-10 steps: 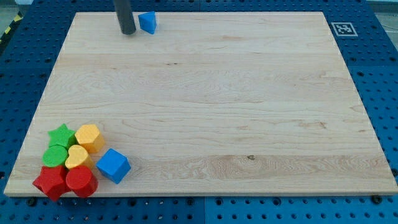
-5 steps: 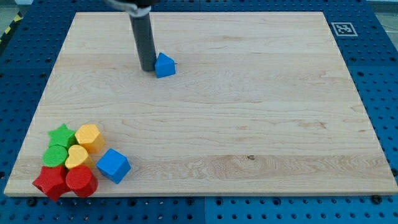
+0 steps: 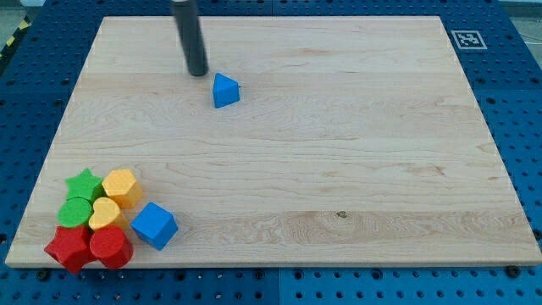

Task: Slide blue triangle to the top of blue cube

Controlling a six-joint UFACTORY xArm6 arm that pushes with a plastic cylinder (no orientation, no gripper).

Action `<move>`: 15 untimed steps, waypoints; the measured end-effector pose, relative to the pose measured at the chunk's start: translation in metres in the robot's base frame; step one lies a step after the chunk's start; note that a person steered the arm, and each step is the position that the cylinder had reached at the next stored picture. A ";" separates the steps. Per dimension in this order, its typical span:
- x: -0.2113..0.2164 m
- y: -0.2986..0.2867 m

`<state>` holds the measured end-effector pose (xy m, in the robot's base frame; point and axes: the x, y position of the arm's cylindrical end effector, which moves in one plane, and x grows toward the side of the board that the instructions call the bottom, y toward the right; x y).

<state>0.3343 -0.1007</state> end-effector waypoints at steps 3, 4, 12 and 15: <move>0.049 -0.007; 0.007 0.015; 0.105 0.002; 0.138 -0.001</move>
<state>0.4723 -0.1015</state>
